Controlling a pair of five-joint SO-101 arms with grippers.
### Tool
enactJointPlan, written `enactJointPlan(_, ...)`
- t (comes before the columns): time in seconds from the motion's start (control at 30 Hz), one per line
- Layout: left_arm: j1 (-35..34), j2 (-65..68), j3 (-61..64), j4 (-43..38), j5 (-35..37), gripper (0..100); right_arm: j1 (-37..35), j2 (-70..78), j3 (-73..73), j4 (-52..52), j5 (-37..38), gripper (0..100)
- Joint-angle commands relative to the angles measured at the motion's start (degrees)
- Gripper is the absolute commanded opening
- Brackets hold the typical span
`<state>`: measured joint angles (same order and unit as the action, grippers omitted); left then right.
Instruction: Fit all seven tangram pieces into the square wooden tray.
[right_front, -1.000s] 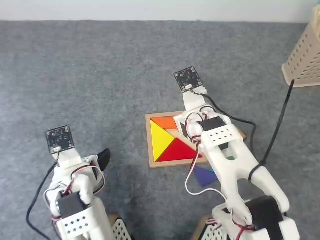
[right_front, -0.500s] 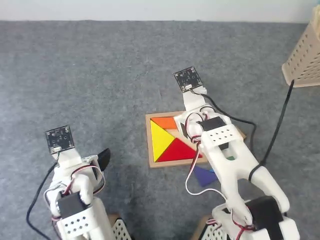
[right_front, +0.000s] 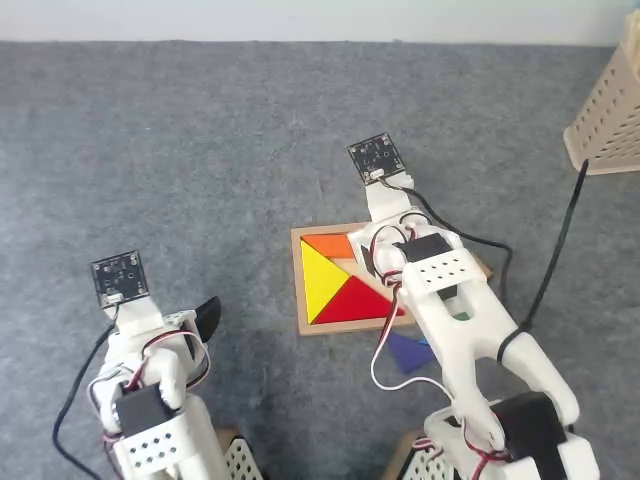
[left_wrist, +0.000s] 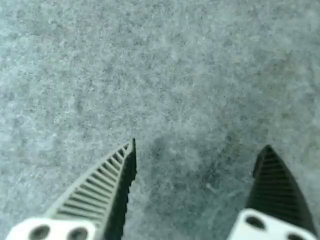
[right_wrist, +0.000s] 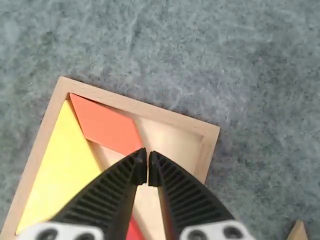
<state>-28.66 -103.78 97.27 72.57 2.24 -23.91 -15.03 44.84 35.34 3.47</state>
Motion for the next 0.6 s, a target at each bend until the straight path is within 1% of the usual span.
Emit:
enactJointPlan(0.0,0.09,-0.7,-0.75,-0.09,-0.09,35,0.75,-1.54,-0.35,-1.36,-0.26,0.9)
enactJointPlan(0.23,0.09,-0.7,-0.75,-0.09,-0.09,35,2.86,-2.07,-0.26,-0.57,-0.18,0.9)
enactJointPlan(0.43,0.09,-0.7,-0.75,-0.09,-0.09,35,8.13,-2.24,0.0,7.52,-0.18,0.9)
enactJointPlan(0.57,0.09,-0.7,-0.75,-0.09,-0.09,35,9.63,-2.24,-0.09,12.79,-0.18,0.9)
